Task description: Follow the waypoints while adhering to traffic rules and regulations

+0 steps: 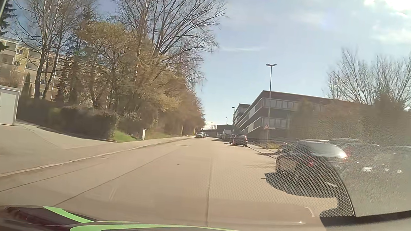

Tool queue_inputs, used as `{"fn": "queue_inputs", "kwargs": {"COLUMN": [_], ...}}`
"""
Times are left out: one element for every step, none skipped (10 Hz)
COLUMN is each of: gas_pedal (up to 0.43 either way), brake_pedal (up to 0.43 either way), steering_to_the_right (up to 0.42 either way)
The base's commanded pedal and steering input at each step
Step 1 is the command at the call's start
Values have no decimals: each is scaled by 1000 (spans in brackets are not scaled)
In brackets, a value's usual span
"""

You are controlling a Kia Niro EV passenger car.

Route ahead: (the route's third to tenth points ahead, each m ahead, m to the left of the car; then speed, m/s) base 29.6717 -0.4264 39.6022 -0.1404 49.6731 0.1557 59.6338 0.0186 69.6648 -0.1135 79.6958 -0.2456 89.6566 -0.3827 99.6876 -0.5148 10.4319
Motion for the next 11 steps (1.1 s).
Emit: {"fn": "queue_inputs", "kwargs": {"gas_pedal": [268,268,268,268,268,268,260,260,260,260,260], "brake_pedal": [0,0,0,0,0,0,0,0,0,0,0], "steering_to_the_right": [1,1,1,1,0,0,0,0,0,0,0]}}
